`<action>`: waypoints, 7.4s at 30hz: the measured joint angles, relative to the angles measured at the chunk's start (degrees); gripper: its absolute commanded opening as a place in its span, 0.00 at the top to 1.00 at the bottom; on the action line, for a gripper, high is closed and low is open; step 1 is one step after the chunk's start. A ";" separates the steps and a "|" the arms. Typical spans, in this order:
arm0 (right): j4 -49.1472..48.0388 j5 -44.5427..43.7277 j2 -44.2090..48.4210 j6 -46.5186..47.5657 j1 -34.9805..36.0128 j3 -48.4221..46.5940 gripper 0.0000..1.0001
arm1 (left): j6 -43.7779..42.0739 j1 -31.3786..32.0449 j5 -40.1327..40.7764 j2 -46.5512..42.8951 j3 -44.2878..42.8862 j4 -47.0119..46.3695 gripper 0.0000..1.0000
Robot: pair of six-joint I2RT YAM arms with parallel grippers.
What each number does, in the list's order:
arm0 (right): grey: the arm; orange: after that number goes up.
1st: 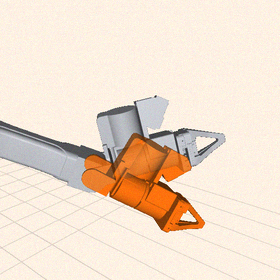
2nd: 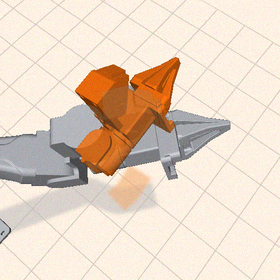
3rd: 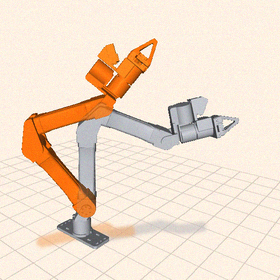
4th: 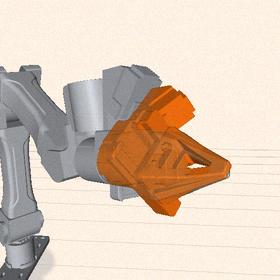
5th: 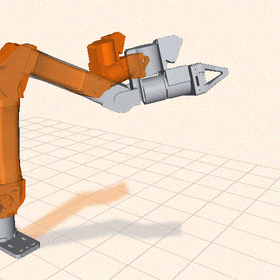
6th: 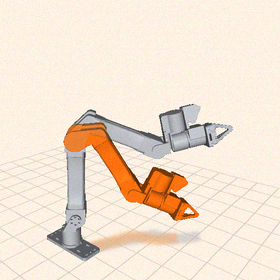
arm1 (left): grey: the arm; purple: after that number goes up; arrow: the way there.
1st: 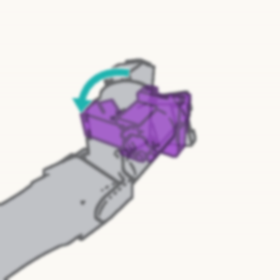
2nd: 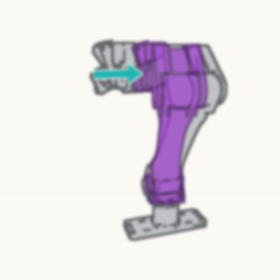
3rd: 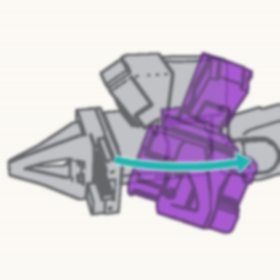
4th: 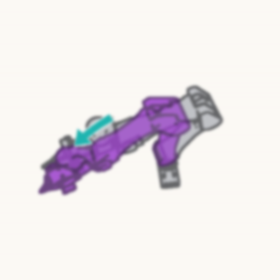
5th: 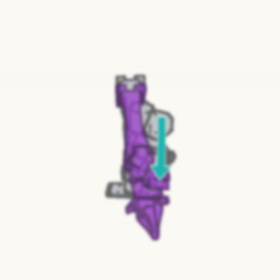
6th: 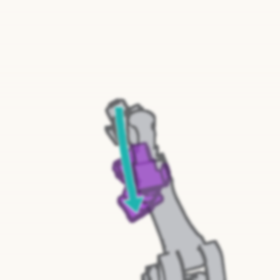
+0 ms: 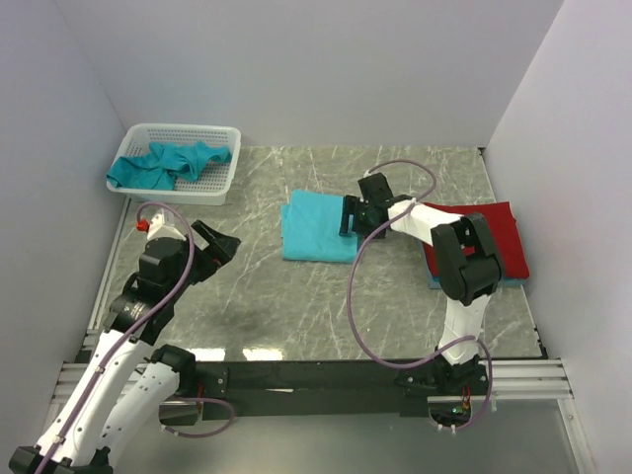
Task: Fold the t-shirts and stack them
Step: Neatly place the folded tshirt to the corner, then reset both grippers
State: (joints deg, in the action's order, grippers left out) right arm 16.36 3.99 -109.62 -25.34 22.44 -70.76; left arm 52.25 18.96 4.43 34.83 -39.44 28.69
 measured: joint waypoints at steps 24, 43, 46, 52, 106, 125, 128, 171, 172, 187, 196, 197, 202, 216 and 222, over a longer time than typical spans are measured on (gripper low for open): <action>5.16 -11.69 -5.90 5.51 8.46 -8.87 0.79 | 0.94 0.00 0.42 1.70 0.46 0.72 0.01; 15.28 -34.80 8.37 19.69 9.77 3.67 0.94 | 0.81 0.00 -0.72 3.67 1.22 -1.90 0.01; 16.81 -37.88 10.47 22.38 9.66 4.98 0.94 | 0.76 0.00 -1.11 4.04 1.22 -2.67 0.01; 20.13 -42.84 14.25 23.96 8.28 6.08 0.96 | 0.52 -0.02 -1.60 4.55 1.36 -4.20 0.01; 40.79 -34.49 33.14 31.08 -7.96 -11.02 1.00 | -0.26 -0.02 -6.60 7.69 3.41 -9.05 0.01; 37.64 -31.47 32.22 34.27 -17.05 -9.77 1.00 | -0.48 -0.74 -8.24 10.73 3.48 -9.22 0.01; 35.65 -30.84 30.45 34.69 -19.26 -8.50 1.00 | -0.48 -0.83 -8.24 10.93 3.48 -9.22 0.01; 25.57 -28.98 16.00 34.97 -32.46 -5.55 0.99 | -0.48 -1.90 -9.81 12.33 3.61 -9.57 0.01; 25.59 -29.03 16.00 34.95 -32.46 -5.55 0.99 | -0.48 -1.90 -9.81 12.33 3.61 -9.57 0.01; 25.79 -30.53 16.00 34.12 -32.61 -5.55 0.99 | -0.48 -1.95 -10.69 12.83 3.61 -9.55 0.01; 26.38 -31.32 15.93 33.42 -32.63 -5.55 0.62 | -0.48 -2.01 -10.82 13.03 3.61 -9.57 0.01; 26.47 -31.54 15.87 32.85 -32.63 -5.57 0.37 | -0.48 -2.01 -10.84 13.03 3.61 -9.57 0.01; 26.71 -33.94 15.72 31.85 -33.03 -5.62 0.13 | -0.48 -2.01 -10.84 13.03 3.61 -9.55 0.01; 26.64 -32.74 21.59 27.45 -33.18 -6.86 0.09 | -0.48 -2.01 -10.84 13.05 3.61 -9.53 0.01; 24.39 -25.24 32.28 23.19 -33.20 -6.01 0.08 | -0.48 -2.01 -10.56 12.83 3.61 -8.96 0.01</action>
State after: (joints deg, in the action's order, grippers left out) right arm 40.75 -21.26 -77.34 -2.15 -10.76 -76.77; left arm 51.77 16.95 -6.13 47.66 -35.83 19.73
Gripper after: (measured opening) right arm 0.915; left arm 0.995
